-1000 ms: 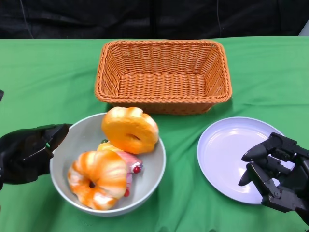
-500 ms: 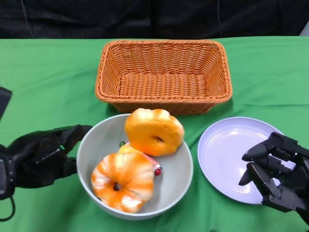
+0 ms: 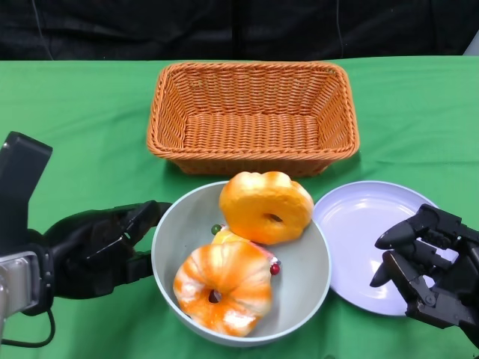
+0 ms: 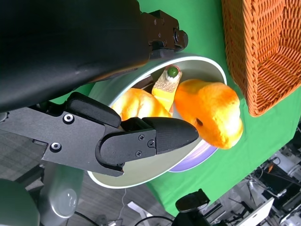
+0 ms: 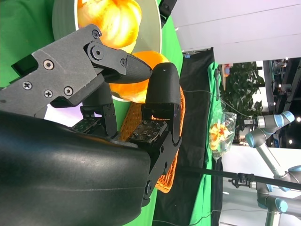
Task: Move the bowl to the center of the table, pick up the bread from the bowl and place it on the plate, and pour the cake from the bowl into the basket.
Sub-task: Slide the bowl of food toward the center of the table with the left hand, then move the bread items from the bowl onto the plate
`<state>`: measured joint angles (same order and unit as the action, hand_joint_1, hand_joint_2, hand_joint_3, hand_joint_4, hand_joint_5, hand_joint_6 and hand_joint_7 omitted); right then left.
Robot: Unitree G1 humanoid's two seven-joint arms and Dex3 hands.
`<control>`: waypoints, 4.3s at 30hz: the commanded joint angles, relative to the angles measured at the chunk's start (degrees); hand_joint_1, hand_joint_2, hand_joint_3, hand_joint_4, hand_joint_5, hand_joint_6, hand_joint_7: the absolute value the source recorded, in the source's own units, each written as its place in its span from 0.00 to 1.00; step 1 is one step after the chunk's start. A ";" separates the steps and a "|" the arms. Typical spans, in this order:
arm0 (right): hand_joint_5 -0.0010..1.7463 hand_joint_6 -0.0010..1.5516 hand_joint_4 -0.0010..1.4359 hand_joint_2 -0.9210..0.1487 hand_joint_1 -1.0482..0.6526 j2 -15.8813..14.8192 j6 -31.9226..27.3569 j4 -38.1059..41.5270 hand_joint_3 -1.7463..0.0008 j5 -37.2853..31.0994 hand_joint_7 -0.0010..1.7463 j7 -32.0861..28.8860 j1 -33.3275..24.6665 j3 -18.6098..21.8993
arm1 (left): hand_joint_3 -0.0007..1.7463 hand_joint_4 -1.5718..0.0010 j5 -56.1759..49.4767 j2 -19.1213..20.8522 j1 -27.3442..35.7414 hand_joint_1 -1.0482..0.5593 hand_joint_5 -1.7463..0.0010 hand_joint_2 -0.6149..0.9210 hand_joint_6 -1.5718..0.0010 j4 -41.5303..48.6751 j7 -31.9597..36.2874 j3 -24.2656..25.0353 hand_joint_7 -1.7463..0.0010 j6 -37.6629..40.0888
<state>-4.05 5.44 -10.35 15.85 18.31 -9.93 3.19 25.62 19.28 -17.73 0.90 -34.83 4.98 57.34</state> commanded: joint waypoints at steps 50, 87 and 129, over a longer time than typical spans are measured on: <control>0.23 0.33 0.30 0.00 0.31 -10.26 -2.86 -16.33 0.96 -21.87 0.09 -1.55 -4.04 -1.99 | 0.45 0.48 -15.96 -7.00 -5.11 0.67 0.21 0.91 0.39 46.25 16.63 8.01 0.51 -96.29; 0.06 0.23 0.41 0.00 0.14 -6.16 -33.72 -10.29 0.91 -65.42 0.00 7.67 30.53 -23.11 | 0.49 0.50 -17.17 -6.49 -8.53 0.66 0.13 0.86 0.46 56.54 14.95 7.31 0.39 -106.12; 0.02 0.22 0.43 0.00 0.08 -4.86 -29.45 9.71 0.86 -59.41 0.01 3.91 38.21 -31.66 | 0.53 0.51 -18.09 -6.49 -9.22 0.66 0.10 0.84 0.47 58.31 15.71 7.49 0.35 -106.07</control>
<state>-8.95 -24.57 -1.50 -43.36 23.03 27.39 -28.27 7.42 11.81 -26.60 58.84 -19.54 12.07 -48.33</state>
